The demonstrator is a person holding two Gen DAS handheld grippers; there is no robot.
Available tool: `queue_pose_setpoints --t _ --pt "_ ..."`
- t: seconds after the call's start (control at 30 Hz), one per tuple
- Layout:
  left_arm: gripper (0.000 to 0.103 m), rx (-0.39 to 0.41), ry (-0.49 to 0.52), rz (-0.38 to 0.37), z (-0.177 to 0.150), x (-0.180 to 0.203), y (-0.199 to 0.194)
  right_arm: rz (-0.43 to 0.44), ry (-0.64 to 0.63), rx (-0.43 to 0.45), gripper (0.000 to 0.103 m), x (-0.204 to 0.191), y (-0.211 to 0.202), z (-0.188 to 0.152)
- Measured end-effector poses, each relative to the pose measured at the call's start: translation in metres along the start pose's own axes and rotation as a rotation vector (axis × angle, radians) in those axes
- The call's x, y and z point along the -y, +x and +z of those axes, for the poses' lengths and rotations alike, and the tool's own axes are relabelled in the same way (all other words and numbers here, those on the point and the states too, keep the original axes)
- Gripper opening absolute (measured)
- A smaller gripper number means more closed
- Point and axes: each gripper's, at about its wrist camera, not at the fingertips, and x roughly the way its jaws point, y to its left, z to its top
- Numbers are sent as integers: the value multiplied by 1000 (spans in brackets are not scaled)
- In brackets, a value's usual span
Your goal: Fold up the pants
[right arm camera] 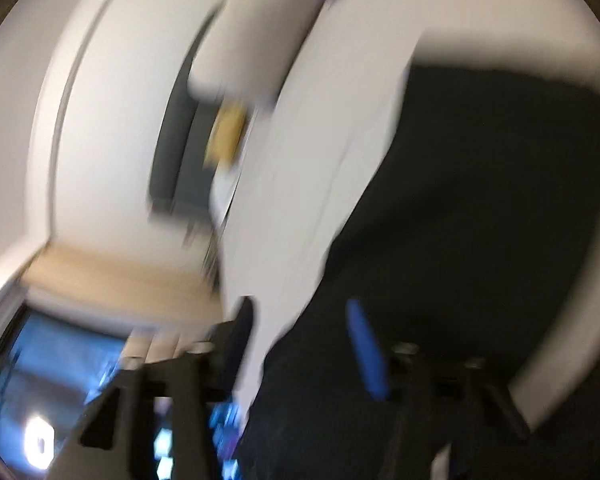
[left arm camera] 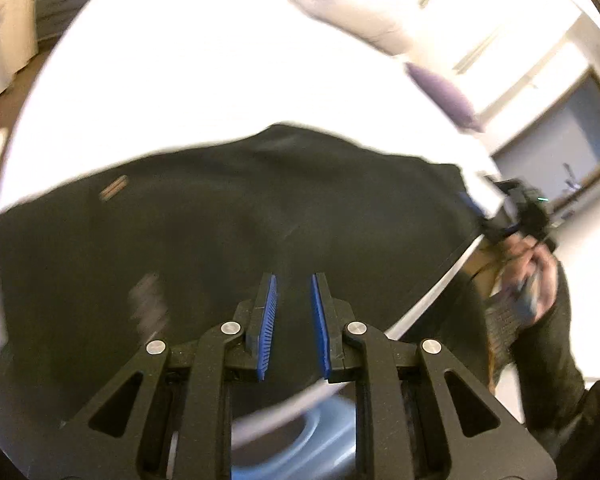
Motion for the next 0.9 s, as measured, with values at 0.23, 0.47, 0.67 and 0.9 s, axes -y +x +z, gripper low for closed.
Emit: queue_pose_setpoints --t 0.23,0.47,0.67,0.9 --pt "17 -118 20 -49 26 19 117 -51 44 -251 1 -1 127 -55" --pt "17 -81 -19 -99 2 0 105 -94 107 7 0 59 49 37" --pt "17 -53 -52 -118 -15 -17 89 -217 116 230 0 89 -14 110" --pt "17 -44 -103 -92 -23 -26 78 -434 31 405 62 55 -107 128"
